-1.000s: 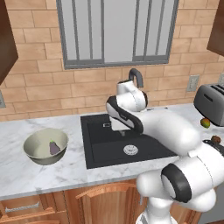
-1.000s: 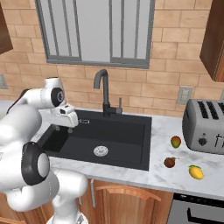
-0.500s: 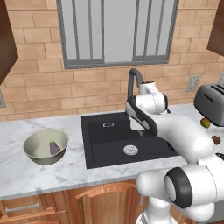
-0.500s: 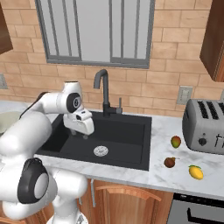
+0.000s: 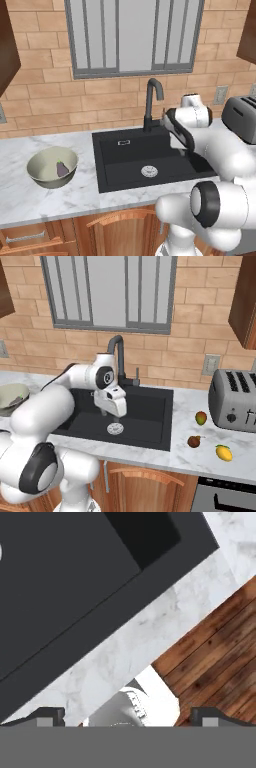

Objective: There is a mixed pile of frozen fruits and vegetables on the counter. Locate all the frozen vegetables and place the items in a bowl on the counter. Take all the frozen fruits and defrost them in a running sink.

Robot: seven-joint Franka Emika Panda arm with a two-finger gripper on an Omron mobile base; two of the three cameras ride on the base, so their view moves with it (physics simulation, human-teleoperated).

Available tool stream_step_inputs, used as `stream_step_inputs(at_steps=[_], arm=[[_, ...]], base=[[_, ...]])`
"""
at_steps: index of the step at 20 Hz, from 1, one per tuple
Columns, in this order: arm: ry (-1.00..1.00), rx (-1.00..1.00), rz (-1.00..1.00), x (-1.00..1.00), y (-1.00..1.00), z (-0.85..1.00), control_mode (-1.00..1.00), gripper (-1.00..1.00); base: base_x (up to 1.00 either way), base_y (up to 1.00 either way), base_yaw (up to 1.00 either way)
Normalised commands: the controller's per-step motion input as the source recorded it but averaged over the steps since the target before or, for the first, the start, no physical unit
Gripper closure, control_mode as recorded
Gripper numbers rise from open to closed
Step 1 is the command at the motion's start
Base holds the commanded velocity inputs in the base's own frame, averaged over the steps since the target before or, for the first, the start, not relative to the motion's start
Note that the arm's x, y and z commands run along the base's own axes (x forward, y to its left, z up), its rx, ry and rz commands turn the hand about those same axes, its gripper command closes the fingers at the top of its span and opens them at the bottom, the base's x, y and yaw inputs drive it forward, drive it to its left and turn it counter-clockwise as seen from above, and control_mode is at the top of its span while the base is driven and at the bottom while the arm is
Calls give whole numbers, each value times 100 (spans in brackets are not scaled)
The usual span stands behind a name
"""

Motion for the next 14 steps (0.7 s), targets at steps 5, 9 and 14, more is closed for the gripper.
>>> stream_step_inputs(at_steps=[5,9,14], arm=[[5,-7,-13,0,-74,0,-100,-100],[0,-9,-14,-1,-75,0,-100,-100],[0,-5,-12,-8,-78,0,-100,-100]], base=[[0,0,0],[0,0,0],[0,0,0]])
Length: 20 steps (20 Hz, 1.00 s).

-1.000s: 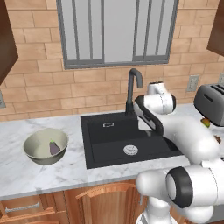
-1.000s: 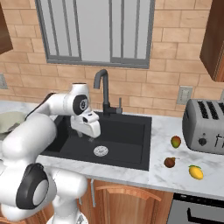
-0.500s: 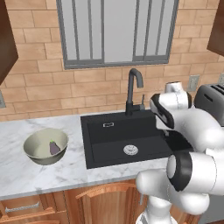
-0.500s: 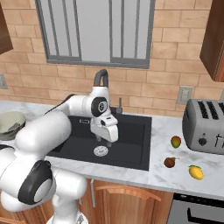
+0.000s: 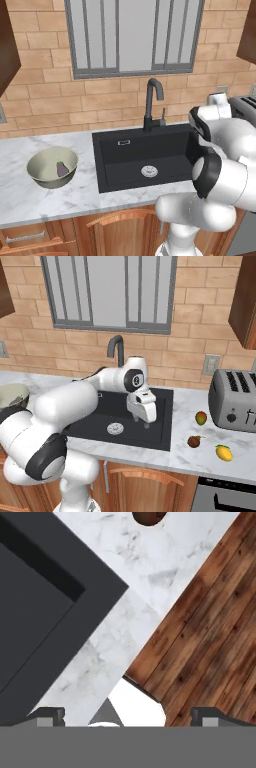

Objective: There is a mixed pile of frozen fruits and vegetables on the counter. Locate all the frozen vegetables and place the items in a bowl on the counter. Take all the frozen fruits and defrost them in a running sink.

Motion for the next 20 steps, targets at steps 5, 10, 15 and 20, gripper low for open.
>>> stream_step_inputs(at_steps=[5,10,15,20], arm=[[0,0,-10,-16,-76,0,-100,-100],[0,0,-10,-22,-73,0,-100,-100],[-7,0,-4,-17,-61,0,-100,-100],[-15,2,1,-8,-46,0,-100,-100]], base=[[0,0,0],[0,0,0],[0,0,0],[0,0,0]])
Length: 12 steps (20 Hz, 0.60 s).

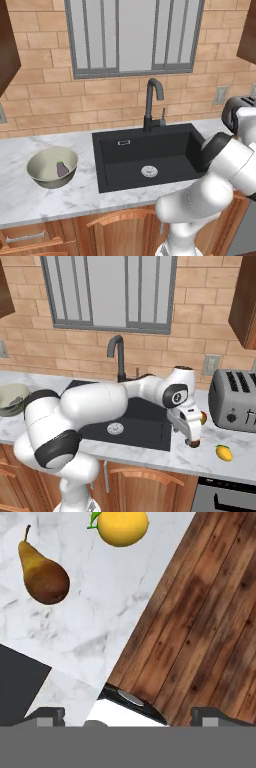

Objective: There is a mixed pile of frozen fruits and vegetables on the counter. Locate all the frozen vegetables and place the items in a bowl on the counter. Take all the frozen fruits and defrost them in a running sink.

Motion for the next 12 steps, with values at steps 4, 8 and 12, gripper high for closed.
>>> stream_step_inputs(at_steps=[4,8,12], arm=[[-6,0,8,14,-50,-12,-100,-100],[-3,0,12,33,-51,-30,-100,-100],[0,-1,11,28,-45,-26,-100,-100]], base=[[0,0,0],[0,0,0],[0,0,0]])
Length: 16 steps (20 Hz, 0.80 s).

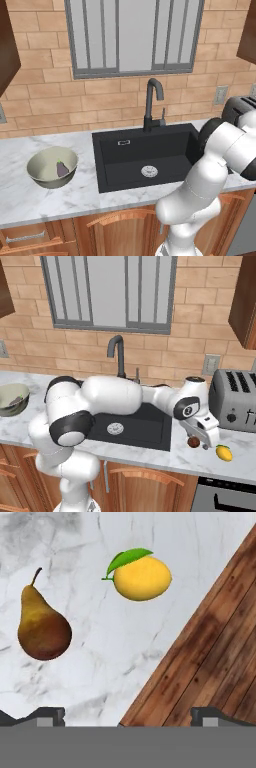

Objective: There is a mixed pile of frozen fruits and vegetables on the counter. Locate all the frozen vegetables and place the items in a bowl on the counter. Take all the frozen fruits and defrost them in a running sink.

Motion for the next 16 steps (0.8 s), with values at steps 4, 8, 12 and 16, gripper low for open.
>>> stream_step_inputs(at_steps=[4,8,12,16], arm=[[0,0,6,15,-37,-1,-100,-100],[1,0,2,0,-45,6,-100,-100],[1,0,0,0,-40,-2,-100,-100],[1,2,0,0,-23,-11,-100,-100]], base=[[0,0,0],[0,0,0],[0,0,0],[0,0,0]])
